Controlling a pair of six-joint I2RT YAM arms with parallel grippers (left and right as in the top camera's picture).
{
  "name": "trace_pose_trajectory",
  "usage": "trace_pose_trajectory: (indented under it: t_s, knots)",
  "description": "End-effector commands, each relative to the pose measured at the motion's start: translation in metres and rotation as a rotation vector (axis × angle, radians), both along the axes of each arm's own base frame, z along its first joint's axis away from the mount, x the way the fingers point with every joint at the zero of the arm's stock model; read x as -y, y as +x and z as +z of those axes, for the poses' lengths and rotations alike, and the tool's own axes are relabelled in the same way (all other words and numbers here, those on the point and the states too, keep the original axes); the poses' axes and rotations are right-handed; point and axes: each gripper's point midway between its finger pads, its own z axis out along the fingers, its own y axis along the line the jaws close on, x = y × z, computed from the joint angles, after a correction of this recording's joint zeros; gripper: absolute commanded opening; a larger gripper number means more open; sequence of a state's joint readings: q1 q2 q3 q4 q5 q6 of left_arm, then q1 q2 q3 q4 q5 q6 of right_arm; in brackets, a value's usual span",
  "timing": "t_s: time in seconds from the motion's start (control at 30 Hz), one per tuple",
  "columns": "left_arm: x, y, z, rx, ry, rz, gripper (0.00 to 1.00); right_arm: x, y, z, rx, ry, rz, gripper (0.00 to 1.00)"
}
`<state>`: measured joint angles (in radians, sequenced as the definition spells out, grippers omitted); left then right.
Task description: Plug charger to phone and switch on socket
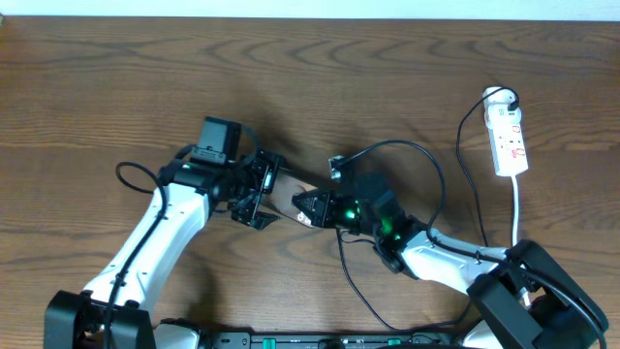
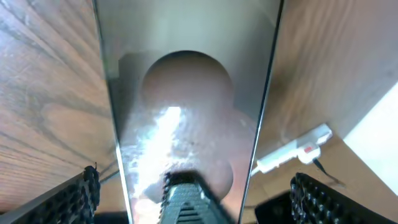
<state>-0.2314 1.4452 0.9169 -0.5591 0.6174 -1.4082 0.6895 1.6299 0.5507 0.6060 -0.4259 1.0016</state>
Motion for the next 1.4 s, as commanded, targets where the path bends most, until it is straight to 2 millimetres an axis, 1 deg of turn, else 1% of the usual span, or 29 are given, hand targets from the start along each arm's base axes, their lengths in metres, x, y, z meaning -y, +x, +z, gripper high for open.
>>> trace_pose_trajectory:
  t_s: [0.0,0.1,0.2,0.4,0.5,0.6,0.7,0.9,1.0,1.17,1.37]
  knots:
    - [0.003,0.002,0.02,0.069,-0.105,-0.08,0.95,0.003,0.014,0.011,0.032,0.032,-0.018,0.01]
    - [-0.001,0.005,0.033,0.102,-0.194,-0.103,0.95,0.009,0.023,0.019,0.031,0.069,-0.043,0.01]
    - [-0.005,0.01,0.042,0.156,-0.247,-0.126,0.95,0.013,0.03,0.025,0.035,0.096,-0.065,0.01]
    - [-0.018,0.023,0.059,0.302,-0.306,-0.175,0.95,0.026,0.044,0.027,-0.002,0.127,-0.128,0.01]
    - [-0.023,0.03,0.074,0.397,-0.355,-0.202,0.95,0.032,0.049,0.028,-0.034,0.147,-0.162,0.01]
    - [-0.029,0.041,0.092,0.531,-0.395,-0.24,0.95,0.035,0.056,0.037,-0.037,0.191,-0.182,0.01]
    - [-0.038,0.048,0.104,0.605,-0.421,-0.242,0.95,0.036,0.062,0.051,-0.046,0.261,-0.21,0.01]
    - [-0.058,0.059,0.109,0.663,-0.396,-0.2,0.95,0.04,0.076,0.09,-0.055,0.45,-0.293,0.01]
    - [-0.065,0.066,0.115,0.72,-0.377,-0.198,0.95,0.044,0.083,0.103,-0.087,0.533,-0.346,0.01]
    - [-0.071,0.082,0.128,0.84,-0.321,-0.207,0.95,0.048,0.089,0.113,-0.166,0.646,-0.423,0.01]
    - [-0.077,0.094,0.128,0.87,-0.26,-0.171,0.95,0.044,0.09,0.12,-0.224,0.745,-0.522,0.01]
